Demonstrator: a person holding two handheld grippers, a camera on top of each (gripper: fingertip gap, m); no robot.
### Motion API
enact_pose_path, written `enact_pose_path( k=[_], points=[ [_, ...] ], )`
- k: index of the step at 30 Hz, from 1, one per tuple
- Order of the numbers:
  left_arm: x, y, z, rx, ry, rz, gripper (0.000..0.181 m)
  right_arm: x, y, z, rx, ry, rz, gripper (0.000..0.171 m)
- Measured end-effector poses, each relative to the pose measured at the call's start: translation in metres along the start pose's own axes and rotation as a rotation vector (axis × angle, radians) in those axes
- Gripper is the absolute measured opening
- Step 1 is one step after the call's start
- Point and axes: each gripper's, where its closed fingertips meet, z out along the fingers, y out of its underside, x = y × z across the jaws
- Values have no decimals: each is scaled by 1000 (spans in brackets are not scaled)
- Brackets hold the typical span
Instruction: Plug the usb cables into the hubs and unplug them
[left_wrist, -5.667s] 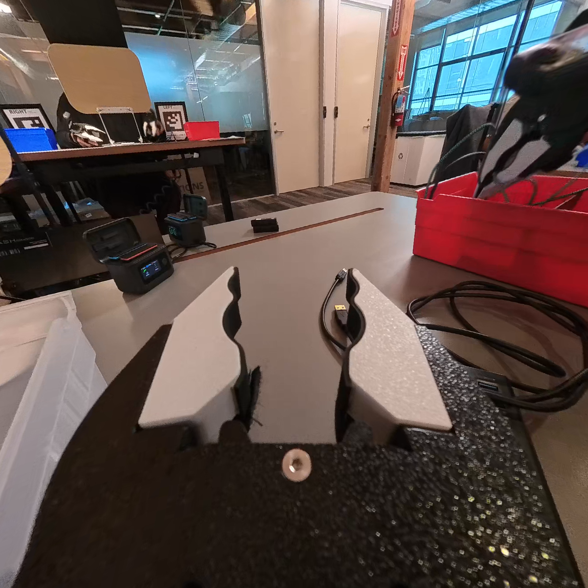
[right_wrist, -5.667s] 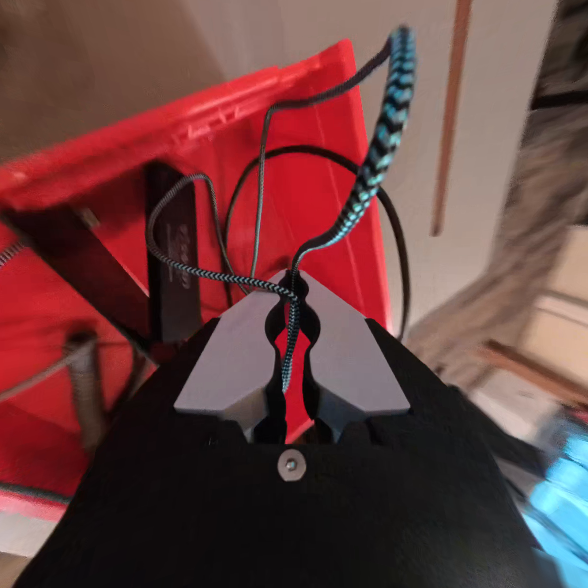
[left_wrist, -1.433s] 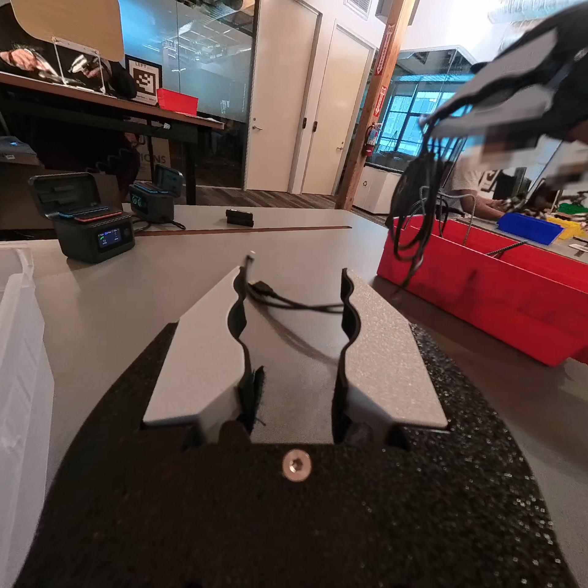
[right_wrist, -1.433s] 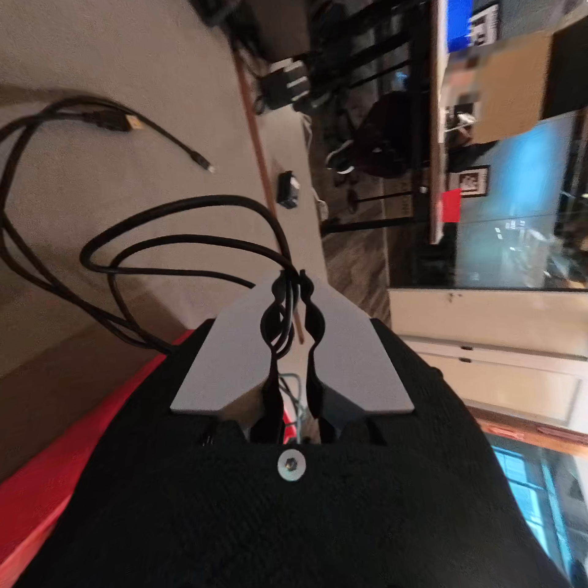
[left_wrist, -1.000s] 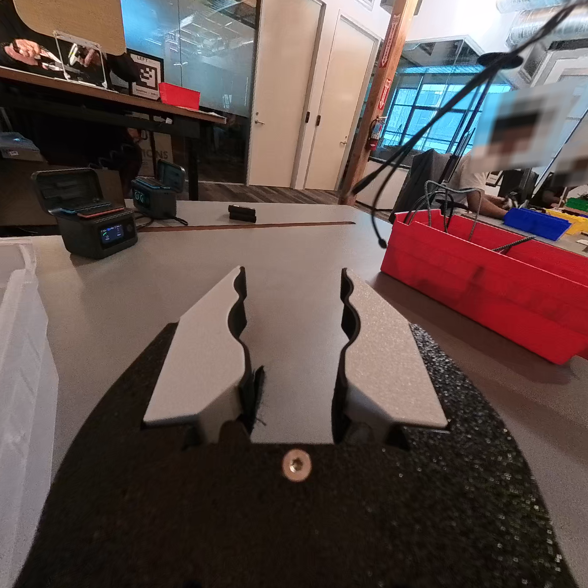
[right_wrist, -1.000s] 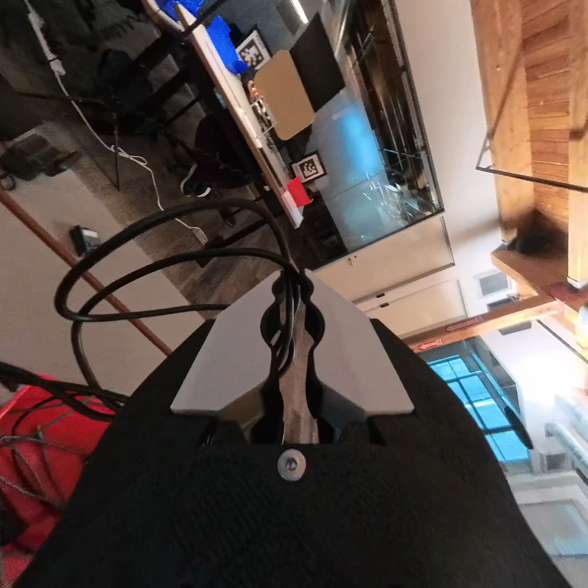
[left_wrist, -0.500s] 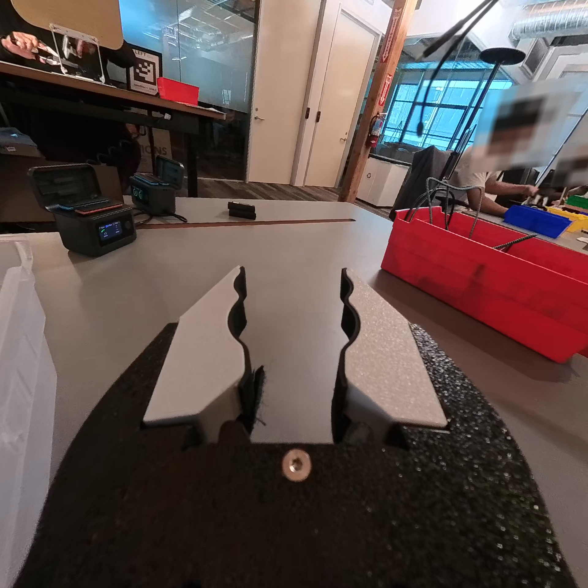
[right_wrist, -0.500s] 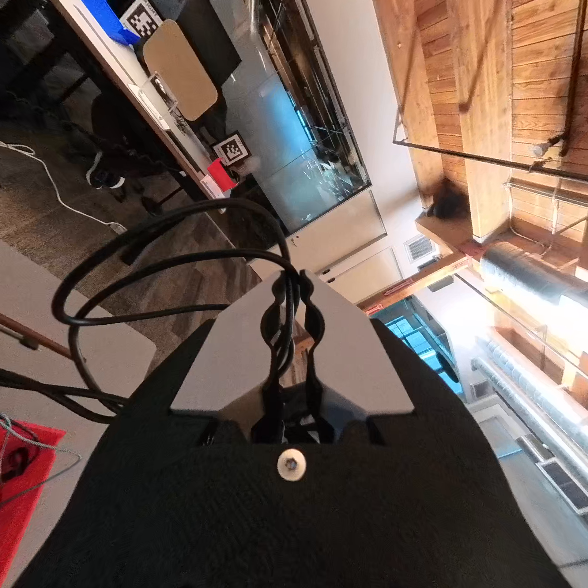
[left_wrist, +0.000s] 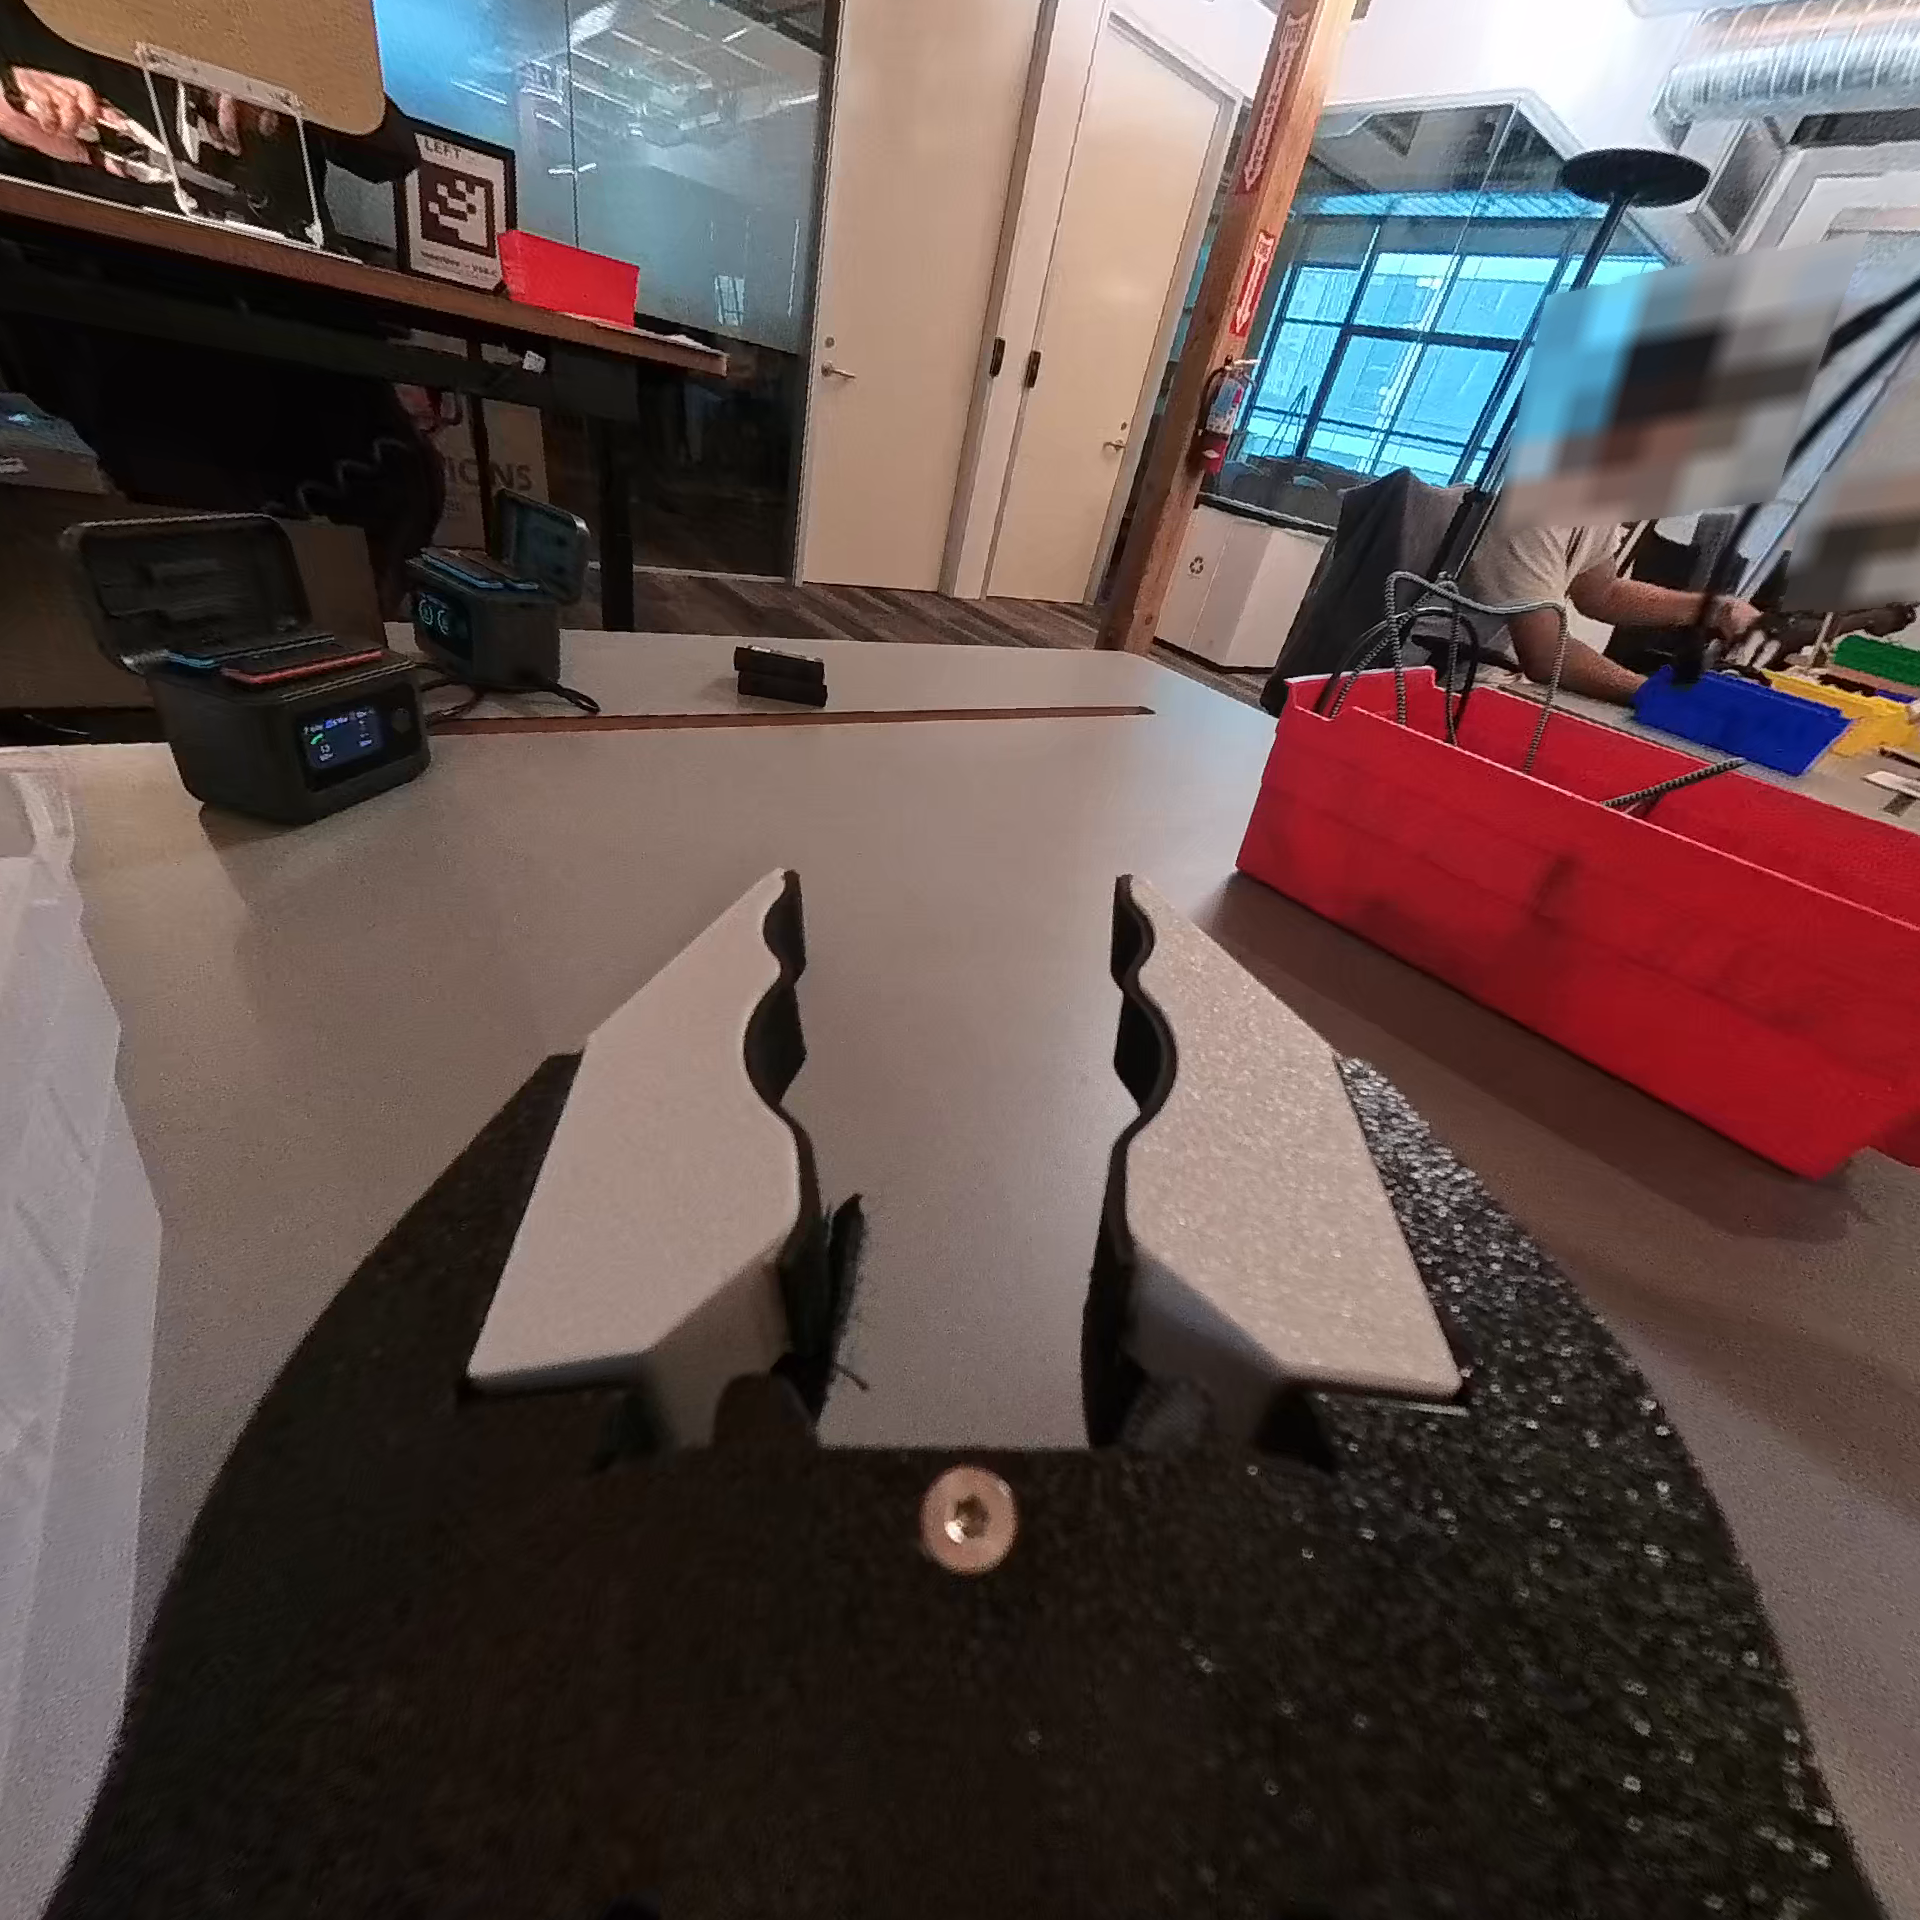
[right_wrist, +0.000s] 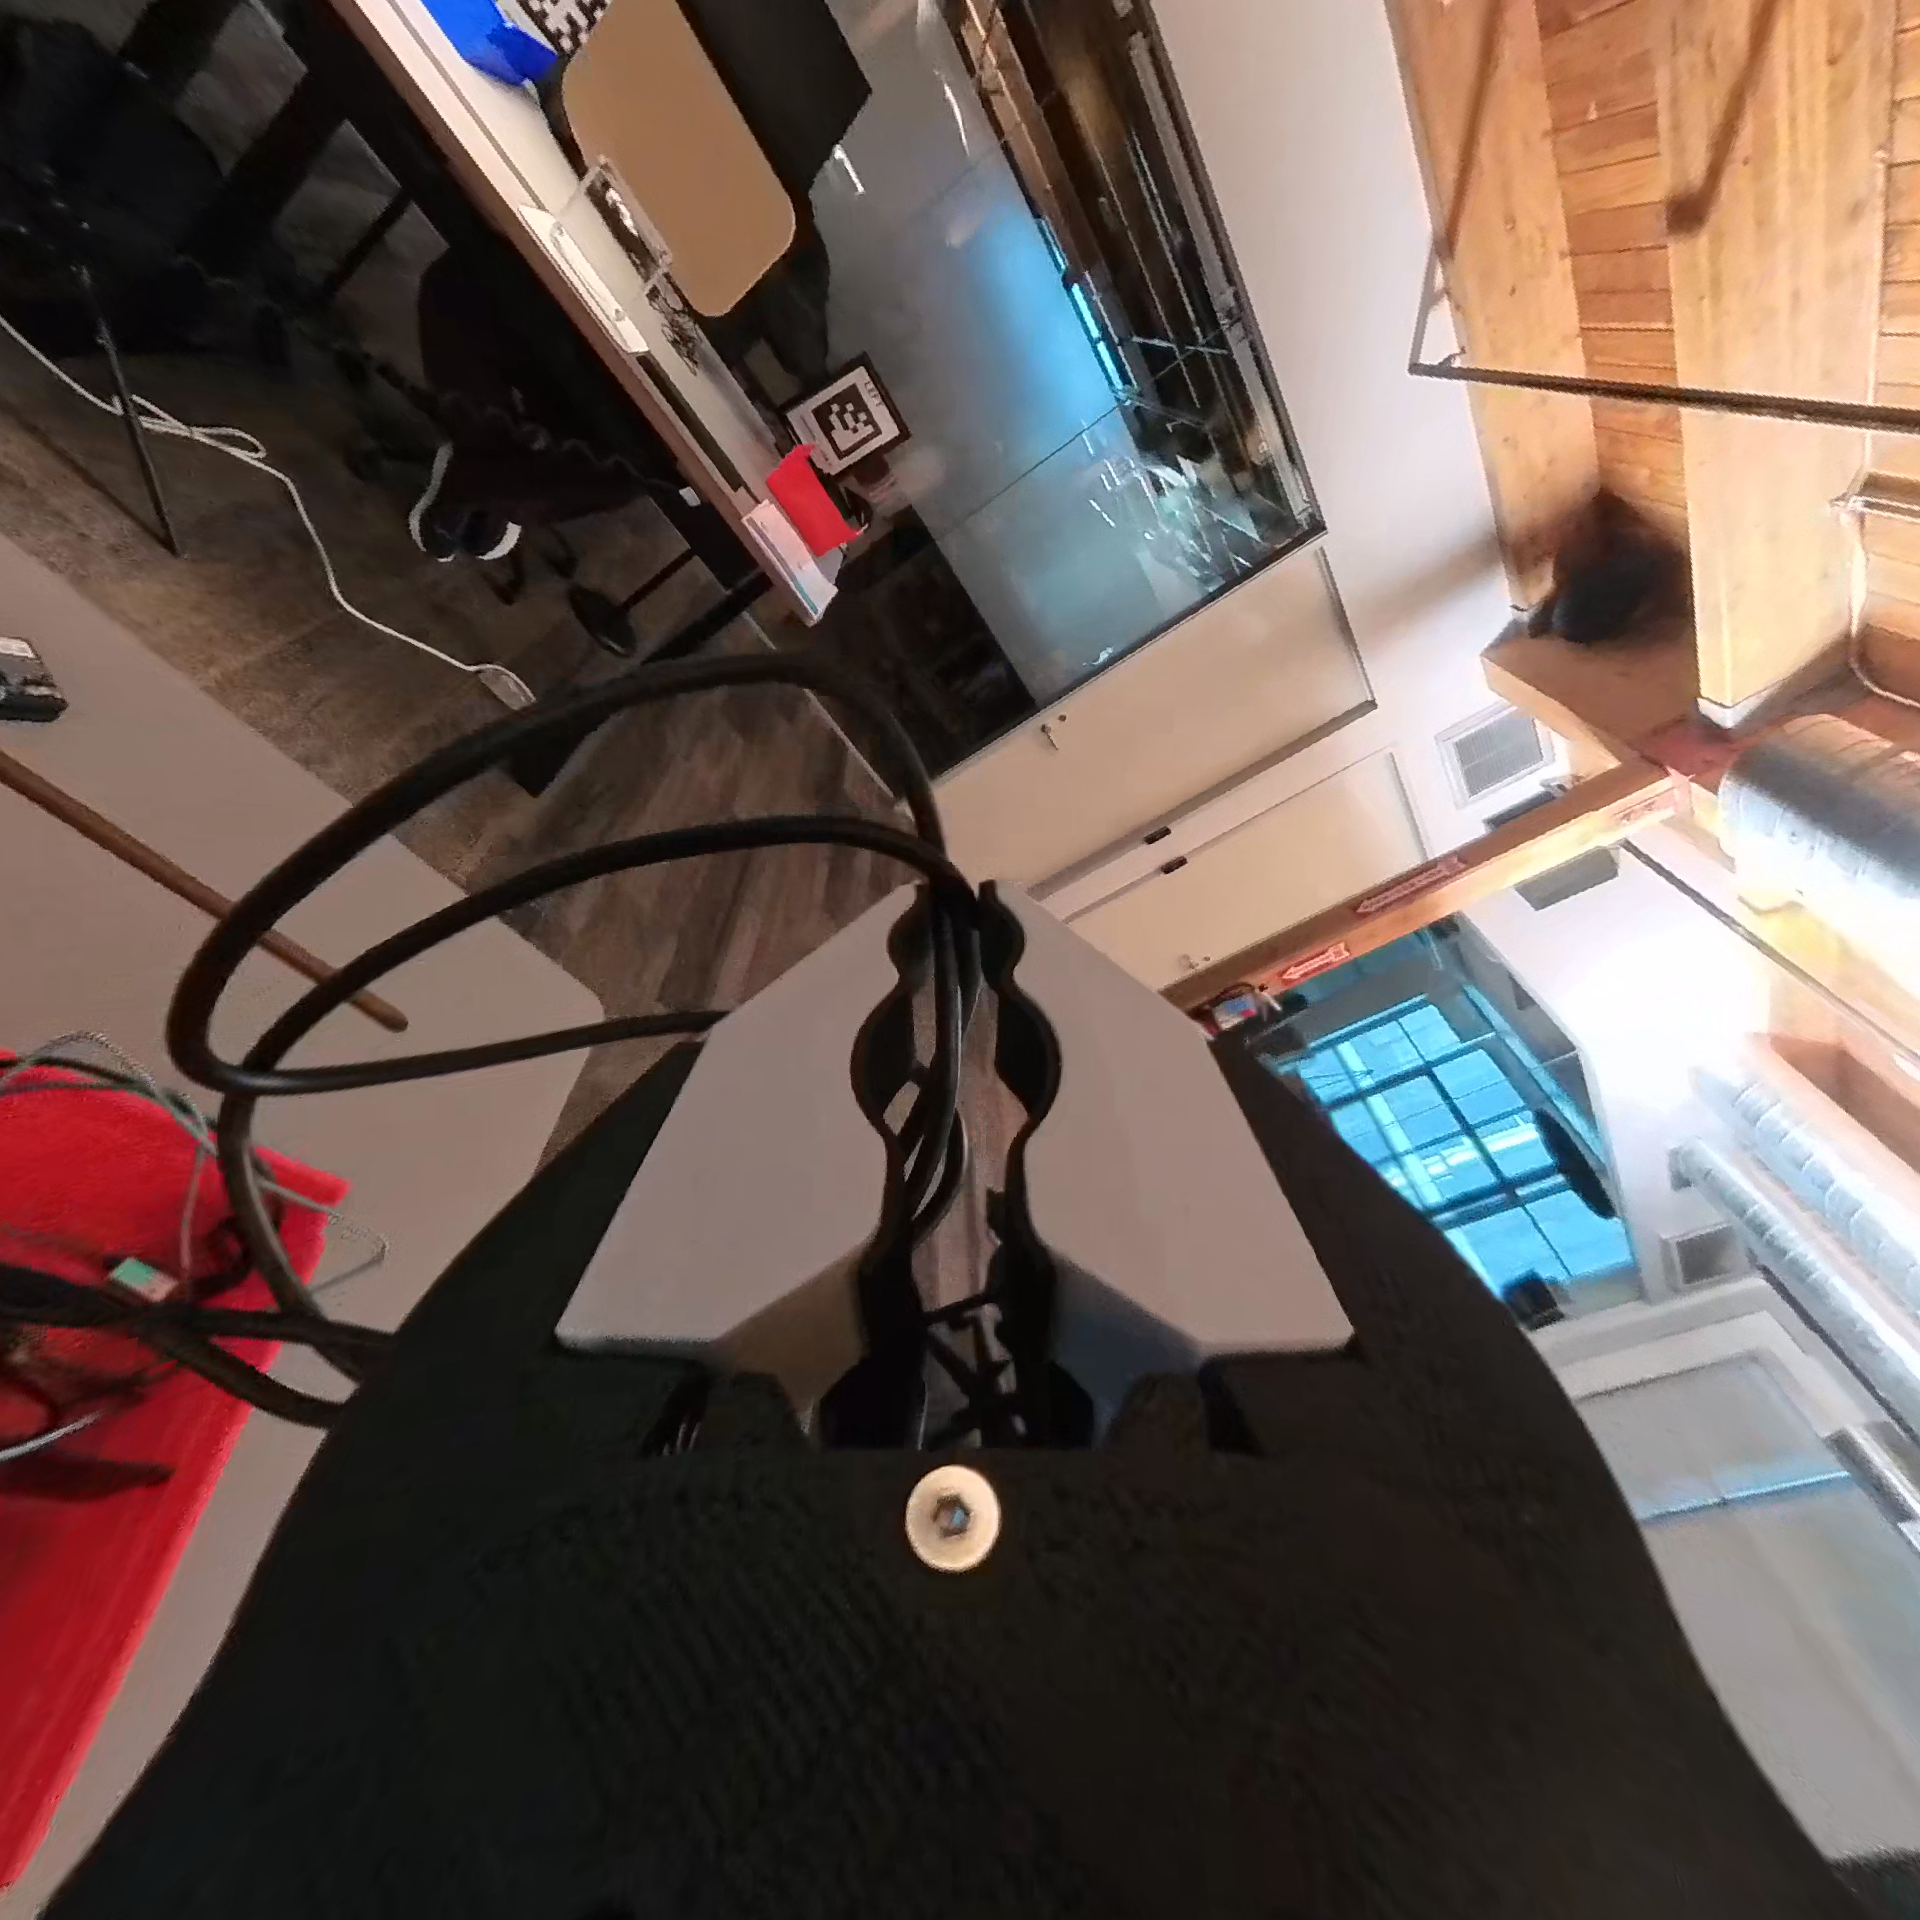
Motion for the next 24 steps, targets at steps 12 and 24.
enact_pose_path(
  k=[12, 24],
  points=[
    [0, 3, 1, -11, 0, -3, 57, -73, 87, -16, -73, -209, -57, 7],
    [0, 3, 1, -11, 3, -11, 57, -195, 141, -8, 27, 45, -363, 7]
  ],
)
